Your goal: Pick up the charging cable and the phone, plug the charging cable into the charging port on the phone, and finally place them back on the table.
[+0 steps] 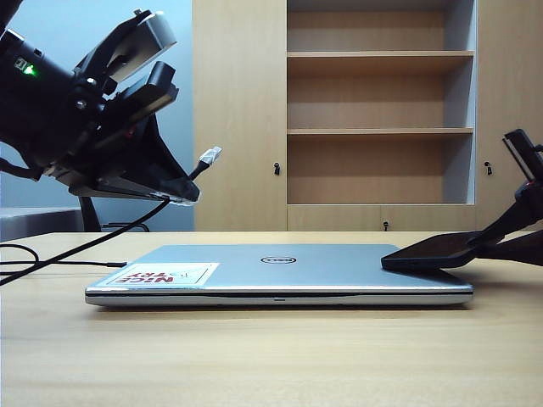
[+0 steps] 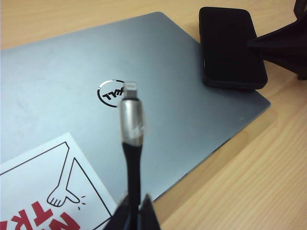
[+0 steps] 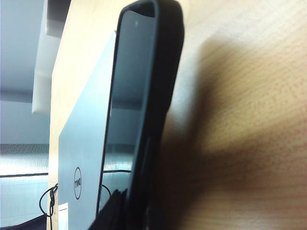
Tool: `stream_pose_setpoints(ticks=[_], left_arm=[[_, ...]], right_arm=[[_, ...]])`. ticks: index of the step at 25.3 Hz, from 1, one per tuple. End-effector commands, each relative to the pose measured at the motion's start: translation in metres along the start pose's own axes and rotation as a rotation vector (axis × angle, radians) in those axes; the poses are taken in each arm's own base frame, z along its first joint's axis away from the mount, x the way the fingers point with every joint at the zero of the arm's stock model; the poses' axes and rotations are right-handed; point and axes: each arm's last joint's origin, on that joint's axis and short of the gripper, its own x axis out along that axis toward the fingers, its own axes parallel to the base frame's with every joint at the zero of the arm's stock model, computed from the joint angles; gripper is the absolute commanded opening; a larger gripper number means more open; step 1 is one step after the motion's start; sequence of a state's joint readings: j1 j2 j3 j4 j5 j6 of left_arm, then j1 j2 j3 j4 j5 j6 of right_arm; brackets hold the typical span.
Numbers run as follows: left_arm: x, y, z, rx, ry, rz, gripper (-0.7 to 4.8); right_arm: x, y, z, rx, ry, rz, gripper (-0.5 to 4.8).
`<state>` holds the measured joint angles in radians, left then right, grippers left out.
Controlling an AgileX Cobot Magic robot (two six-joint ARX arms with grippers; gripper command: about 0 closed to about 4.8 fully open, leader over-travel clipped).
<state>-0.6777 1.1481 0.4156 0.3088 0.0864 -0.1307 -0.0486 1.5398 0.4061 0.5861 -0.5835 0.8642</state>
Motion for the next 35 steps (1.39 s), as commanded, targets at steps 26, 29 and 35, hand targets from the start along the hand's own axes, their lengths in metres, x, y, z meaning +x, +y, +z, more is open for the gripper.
stream_pose_setpoints(ticks=[26, 29, 35], left_arm=[[0.0, -0.001, 0.002, 0.002, -0.012, -0.007, -0.08], [0.0, -0.001, 0.002, 0.002, -0.012, -0.007, -0.08], [0.0, -0.001, 0.002, 0.002, -0.011, -0.007, -0.08]], right_arm=[[-0.099, 0.116, 0.021, -0.307, 0.177, -0.396, -0.04], [-0.11, 0.126, 0.023, -0.335, 0.196, -0.484, -0.04], [-0.095, 0.142, -0.004, -0.495, 0.334, -0.537, -0.04]])
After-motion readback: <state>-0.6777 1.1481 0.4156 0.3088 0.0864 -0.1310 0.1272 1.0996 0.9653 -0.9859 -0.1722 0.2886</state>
